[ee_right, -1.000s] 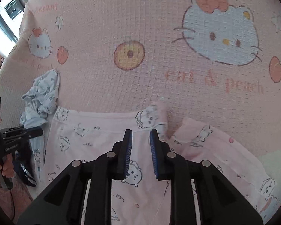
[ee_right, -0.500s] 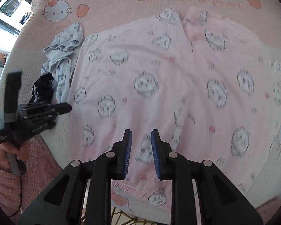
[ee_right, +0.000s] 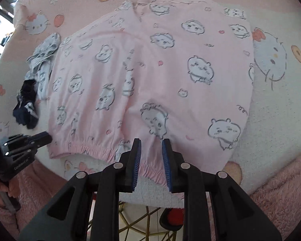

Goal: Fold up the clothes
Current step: 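Grasp the folded pants edge with both grippers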

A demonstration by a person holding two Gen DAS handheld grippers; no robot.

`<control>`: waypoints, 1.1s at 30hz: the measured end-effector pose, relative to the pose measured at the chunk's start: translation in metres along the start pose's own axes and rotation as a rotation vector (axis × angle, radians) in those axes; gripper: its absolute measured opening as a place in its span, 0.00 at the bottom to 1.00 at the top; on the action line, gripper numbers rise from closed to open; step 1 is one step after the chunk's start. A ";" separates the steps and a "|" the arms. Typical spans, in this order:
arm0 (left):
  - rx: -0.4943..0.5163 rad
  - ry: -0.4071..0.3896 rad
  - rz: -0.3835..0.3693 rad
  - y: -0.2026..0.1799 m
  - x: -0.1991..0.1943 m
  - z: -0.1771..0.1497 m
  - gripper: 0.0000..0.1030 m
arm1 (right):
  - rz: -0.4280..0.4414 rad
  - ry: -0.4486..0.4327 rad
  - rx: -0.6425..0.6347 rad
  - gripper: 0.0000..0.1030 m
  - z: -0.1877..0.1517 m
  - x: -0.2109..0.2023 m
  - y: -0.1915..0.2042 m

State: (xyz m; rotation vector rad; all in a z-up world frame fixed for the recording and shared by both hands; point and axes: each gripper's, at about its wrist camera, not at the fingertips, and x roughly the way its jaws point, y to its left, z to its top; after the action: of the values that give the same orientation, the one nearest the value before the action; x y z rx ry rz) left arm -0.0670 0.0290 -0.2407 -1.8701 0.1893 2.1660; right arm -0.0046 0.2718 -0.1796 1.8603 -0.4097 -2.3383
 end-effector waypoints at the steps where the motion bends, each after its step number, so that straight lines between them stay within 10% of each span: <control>1: 0.007 0.033 0.025 -0.003 0.008 -0.004 0.11 | 0.025 0.011 -0.035 0.21 -0.006 0.000 0.005; 6: -0.008 0.045 0.038 0.001 -0.001 -0.015 0.12 | -0.032 0.125 -0.143 0.19 -0.033 0.033 0.024; 16: 0.076 -0.106 -0.062 -0.030 -0.037 -0.029 0.12 | -0.156 0.067 -0.259 0.19 -0.034 0.027 0.042; 33: 0.105 -0.062 -0.099 -0.016 -0.020 -0.037 0.12 | -0.117 -0.125 -0.156 0.17 -0.019 -0.013 0.019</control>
State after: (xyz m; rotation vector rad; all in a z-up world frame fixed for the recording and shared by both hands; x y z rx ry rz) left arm -0.0246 0.0314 -0.2256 -1.7164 0.1892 2.1025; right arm 0.0152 0.2543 -0.1658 1.7173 -0.1287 -2.4913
